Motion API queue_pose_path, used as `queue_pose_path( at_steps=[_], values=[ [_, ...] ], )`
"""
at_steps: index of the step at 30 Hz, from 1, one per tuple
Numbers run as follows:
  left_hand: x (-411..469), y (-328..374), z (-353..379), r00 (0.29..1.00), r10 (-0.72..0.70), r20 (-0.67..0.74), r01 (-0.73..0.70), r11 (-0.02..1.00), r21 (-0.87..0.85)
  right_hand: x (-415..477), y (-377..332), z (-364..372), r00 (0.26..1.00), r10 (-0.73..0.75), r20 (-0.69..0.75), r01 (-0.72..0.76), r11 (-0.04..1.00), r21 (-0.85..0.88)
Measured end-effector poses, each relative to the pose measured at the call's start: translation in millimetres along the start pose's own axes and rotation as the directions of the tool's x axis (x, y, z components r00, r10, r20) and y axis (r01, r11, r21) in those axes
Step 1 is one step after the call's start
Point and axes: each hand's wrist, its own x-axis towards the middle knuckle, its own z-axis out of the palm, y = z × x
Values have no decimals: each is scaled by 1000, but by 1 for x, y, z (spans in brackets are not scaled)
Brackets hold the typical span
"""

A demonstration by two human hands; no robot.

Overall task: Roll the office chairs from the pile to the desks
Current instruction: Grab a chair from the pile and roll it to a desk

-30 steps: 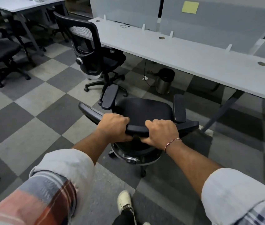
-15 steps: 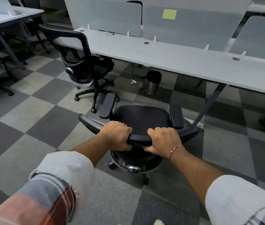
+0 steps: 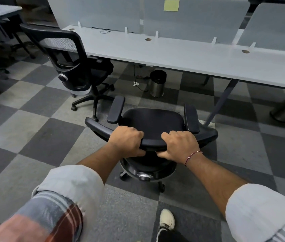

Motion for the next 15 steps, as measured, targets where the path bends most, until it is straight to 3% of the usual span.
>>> queue_pose_path(
  at_steps=[15],
  values=[
    [152,-79,-5,999,54,10,-54,998,29,131,62,40,999,47,-17,-48,998,-45]
  ],
)
